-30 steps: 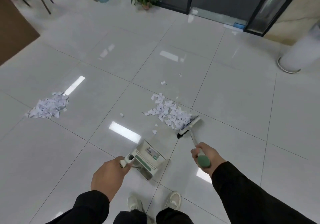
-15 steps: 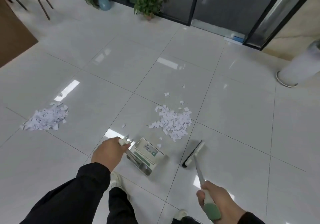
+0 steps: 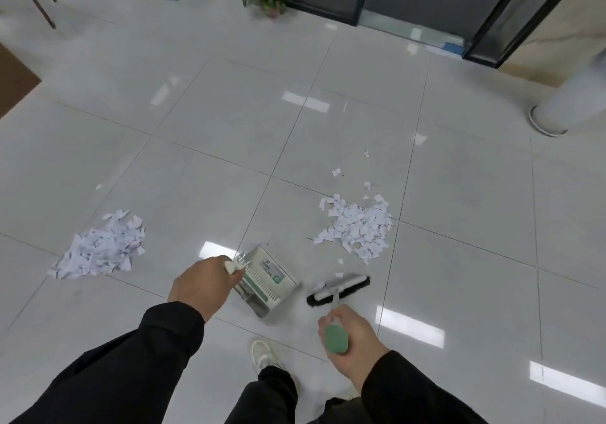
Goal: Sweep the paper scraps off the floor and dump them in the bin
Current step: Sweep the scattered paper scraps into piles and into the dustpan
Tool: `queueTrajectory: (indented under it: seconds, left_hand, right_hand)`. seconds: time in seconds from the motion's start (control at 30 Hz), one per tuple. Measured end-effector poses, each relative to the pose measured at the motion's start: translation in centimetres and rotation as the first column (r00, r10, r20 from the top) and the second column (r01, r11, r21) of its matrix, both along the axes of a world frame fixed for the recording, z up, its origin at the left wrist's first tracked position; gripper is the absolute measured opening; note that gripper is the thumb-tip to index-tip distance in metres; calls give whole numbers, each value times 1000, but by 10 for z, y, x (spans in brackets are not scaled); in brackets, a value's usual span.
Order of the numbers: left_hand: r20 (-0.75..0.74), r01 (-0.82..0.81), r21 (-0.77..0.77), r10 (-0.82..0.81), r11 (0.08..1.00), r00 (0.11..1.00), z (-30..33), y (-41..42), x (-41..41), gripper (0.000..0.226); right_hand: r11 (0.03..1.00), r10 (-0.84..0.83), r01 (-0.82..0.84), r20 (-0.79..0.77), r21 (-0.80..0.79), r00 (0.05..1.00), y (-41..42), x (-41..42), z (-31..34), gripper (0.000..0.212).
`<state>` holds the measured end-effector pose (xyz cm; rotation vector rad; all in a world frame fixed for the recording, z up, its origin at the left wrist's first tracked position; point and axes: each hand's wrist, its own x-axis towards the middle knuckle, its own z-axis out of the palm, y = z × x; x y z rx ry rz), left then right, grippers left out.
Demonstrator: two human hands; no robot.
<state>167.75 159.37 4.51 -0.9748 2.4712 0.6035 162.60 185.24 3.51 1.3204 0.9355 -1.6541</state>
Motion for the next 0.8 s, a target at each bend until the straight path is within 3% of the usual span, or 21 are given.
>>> queueTrajectory:
  seconds: [0.13,0.27,0.37,0.43,0.53,0.8]
  left_hand:
    - [31,25,1,-25,1000,999,-1,-46,20,36]
    - [7,-63,6,63,998,998,-3,-65,34,25]
    - [6,-99,16,99,995,995,-3,-83,40,22]
    - [8,-170,34,170,985,985,-2,-95,52,22]
    - [-4,-218,43,218,975,976,-5,-97,65,29]
    - [45,-302,11,302,953,952,1,-84,108,31]
  right_hand:
    - [997,-71,71,-47,-1,996,-33,-24,6,15]
    - [998,-48,51,-90,36,995,-31,-28,18,16]
    - [983,158,-143,-123,118,980,-32,-16,40,6]
    - [923,369,-345,-136,169,919,-37,-5,54,10]
    - [828,552,-528,-112,187,826,-38,-2,62,15]
    - [705,708,-709,-56,9,704,-68,-33,14,24]
